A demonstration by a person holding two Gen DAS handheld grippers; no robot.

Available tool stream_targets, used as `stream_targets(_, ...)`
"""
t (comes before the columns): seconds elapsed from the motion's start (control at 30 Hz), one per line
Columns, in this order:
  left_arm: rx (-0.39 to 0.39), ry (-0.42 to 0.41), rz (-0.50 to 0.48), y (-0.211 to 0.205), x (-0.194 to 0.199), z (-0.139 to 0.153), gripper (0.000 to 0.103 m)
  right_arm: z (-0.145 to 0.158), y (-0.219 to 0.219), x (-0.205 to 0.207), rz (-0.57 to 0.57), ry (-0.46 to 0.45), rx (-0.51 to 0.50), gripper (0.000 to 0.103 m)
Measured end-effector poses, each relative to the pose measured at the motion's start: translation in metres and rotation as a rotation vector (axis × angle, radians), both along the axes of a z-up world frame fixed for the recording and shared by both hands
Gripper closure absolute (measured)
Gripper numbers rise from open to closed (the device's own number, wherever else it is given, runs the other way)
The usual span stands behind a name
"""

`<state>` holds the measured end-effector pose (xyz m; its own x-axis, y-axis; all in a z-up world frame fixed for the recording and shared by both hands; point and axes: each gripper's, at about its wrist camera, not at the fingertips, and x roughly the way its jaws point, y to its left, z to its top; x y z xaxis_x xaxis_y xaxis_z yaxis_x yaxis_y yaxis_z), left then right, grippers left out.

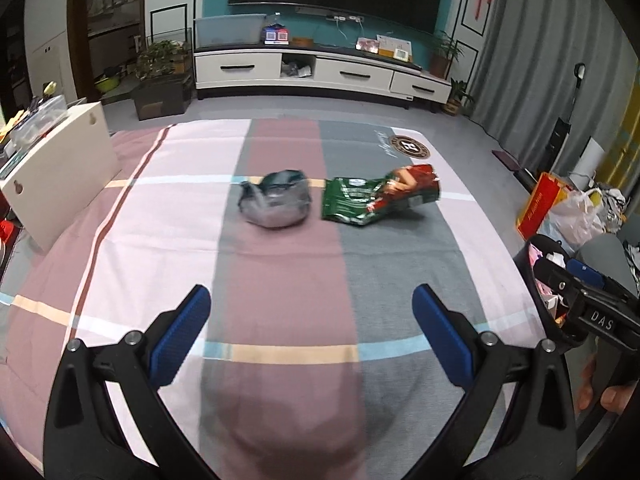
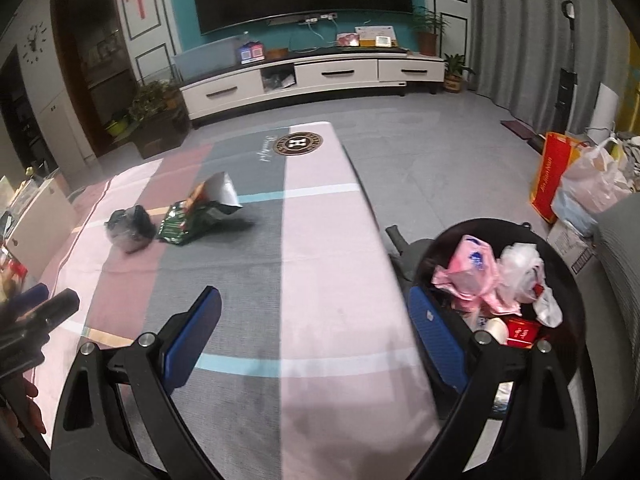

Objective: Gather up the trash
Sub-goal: 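Lift both open tools out of the bin and turn toward the rug, then move both open tools toward the grey bag and green chip bag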

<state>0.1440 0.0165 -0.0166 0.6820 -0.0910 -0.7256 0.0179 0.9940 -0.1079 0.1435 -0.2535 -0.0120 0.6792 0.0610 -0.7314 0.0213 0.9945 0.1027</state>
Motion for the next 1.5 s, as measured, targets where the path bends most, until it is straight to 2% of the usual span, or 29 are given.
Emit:
stream_targets(0.13, -0.025, -0.005, 0.016, 0.020, -0.001, -0.015, 0.003, -0.005, 0.016, 0.005, 0.029, 0.004, -0.007, 0.011)
stream_targets(0.23, -0.064, 0.045, 0.046, 0.034, 0.010, -0.024, 0.003, -0.007, 0.026, 0.008, 0.048, 0.000, -0.014, 0.010)
stream_targets(0.37, -0.087, 0.010, 0.056, 0.043, 0.012, -0.017, 0.003, -0.005, 0.034, 0.013, 0.057, -0.017, 0.009, 0.010)
stream_targets(0.47, -0.107, 0.008, 0.065, 0.049, 0.013, -0.015, 0.003, -0.008, 0.039, 0.019, 0.063, -0.010, 0.069, 0.010)
stream_targets(0.73, -0.134, 0.037, 0.089, 0.056, 0.014, -0.022, 0.003, -0.012, 0.051, 0.022, 0.069, -0.003, 0.064, 0.011)
stream_targets(1.5, -0.124, 0.054, 0.074, 0.053, 0.015, -0.028, 0.003, -0.012, 0.054, 0.021, 0.081, -0.002, 0.036, 0.010)
